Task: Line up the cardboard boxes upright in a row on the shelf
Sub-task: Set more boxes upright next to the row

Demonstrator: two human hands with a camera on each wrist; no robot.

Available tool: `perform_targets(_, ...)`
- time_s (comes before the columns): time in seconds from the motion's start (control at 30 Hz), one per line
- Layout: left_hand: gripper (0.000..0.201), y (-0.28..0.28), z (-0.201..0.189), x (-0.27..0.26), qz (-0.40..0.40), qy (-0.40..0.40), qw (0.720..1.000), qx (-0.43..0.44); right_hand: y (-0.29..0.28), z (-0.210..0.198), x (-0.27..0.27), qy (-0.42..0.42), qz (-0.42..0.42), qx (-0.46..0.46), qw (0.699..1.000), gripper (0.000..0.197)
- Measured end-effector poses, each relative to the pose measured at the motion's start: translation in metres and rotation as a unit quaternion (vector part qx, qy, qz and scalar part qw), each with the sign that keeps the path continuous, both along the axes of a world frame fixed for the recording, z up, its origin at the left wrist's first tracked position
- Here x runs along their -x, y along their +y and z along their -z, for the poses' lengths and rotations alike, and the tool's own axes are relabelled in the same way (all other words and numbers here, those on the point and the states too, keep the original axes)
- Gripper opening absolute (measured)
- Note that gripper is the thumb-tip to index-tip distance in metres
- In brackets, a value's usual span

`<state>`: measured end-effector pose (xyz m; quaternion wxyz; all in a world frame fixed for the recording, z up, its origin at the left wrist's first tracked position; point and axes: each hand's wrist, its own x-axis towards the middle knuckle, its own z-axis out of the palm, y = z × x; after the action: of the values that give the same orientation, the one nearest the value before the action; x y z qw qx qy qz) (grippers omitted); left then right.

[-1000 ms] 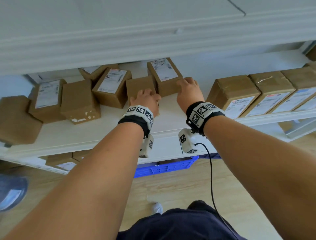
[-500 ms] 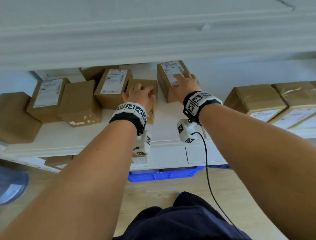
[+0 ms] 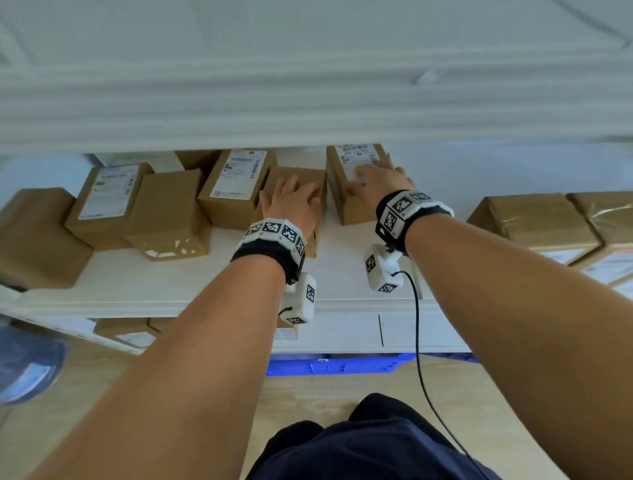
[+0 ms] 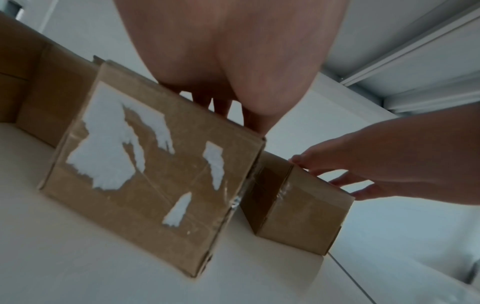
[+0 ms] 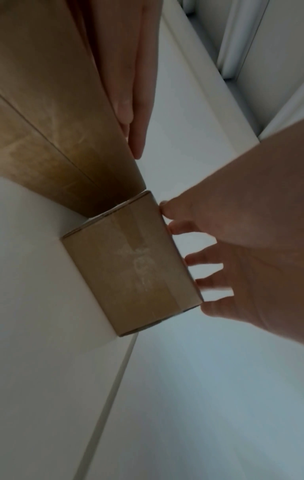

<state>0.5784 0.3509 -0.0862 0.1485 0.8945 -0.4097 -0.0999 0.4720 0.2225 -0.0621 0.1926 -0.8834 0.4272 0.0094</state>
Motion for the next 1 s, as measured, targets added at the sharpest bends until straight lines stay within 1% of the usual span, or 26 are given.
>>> perform_targets(0.07, 0.043, 0.003, -0.001, 0.002, 0.023, -0.004, 1.0, -0.01, 0.006, -0.001, 0.008, -0.009, 0.015, -0.014, 1.0, 0.034)
perform_targets(0.17, 0.041, 0.01, -0.006, 0.008, 0.053, 0.008, 0.999, 0.01, 0.018, -0.003, 0.02, -0.023, 0.046, -0.035, 0.998, 0.04)
perform_targets(0.3, 0.034, 0.018, -0.011, 0.018, 0.064, -0.002, 0.996, 0.059, 0.033, -0.006, 0.033, -0.03, 0.064, -0.037, 0.997, 0.042)
perform_targets(0.37, 0.035, 0.022, -0.011, 0.024, 0.065, -0.009, 0.996, 0.062, 0.04, -0.006, 0.039, -0.028, 0.067, -0.035, 0.997, 0.044)
perform_targets(0.47, 0.035, 0.028, -0.011, 0.033, 0.076, -0.033, 0.995, 0.053, 0.049, -0.009, 0.053, -0.036, 0.089, -0.049, 0.994, 0.042)
perform_targets(0.57, 0.029, 0.031, -0.016, 0.047, 0.085, -0.056, 0.993, 0.062, 0.059, -0.009, 0.069, -0.051, 0.091, -0.041, 0.994, 0.043)
perform_targets(0.63, 0.027, 0.031, -0.02, 0.056, 0.085, -0.054, 0.993, 0.064, 0.067, -0.006, 0.078, -0.059, 0.088, -0.033, 0.994, 0.043)
perform_targets(0.73, 0.028, 0.026, -0.022, 0.068, 0.072, -0.001, 0.997, 0.019, 0.073, -0.005, 0.088, -0.052, 0.078, -0.018, 0.995, 0.043)
perform_targets(0.8, 0.027, 0.021, -0.02, 0.075, 0.062, 0.041, 0.996, -0.05, 0.072, -0.006, 0.094, -0.059, 0.074, -0.018, 0.995, 0.041)
perform_targets(0.87, 0.03, 0.017, -0.017, 0.081, 0.049, 0.085, 0.99, -0.101, 0.069, -0.007, 0.101, -0.086, 0.098, -0.026, 0.991, 0.039)
perform_targets(0.93, 0.037, 0.015, -0.014, 0.085, 0.022, 0.13, 0.987, -0.095, 0.065, -0.004, 0.108, -0.107, 0.142, -0.053, 0.983, 0.041)
perform_targets(1.0, 0.039, 0.013, -0.014, 0.09, 0.01, 0.151, 0.986, -0.076, 0.064, -0.002, 0.112, -0.088, 0.159, -0.097, 0.978, 0.045)
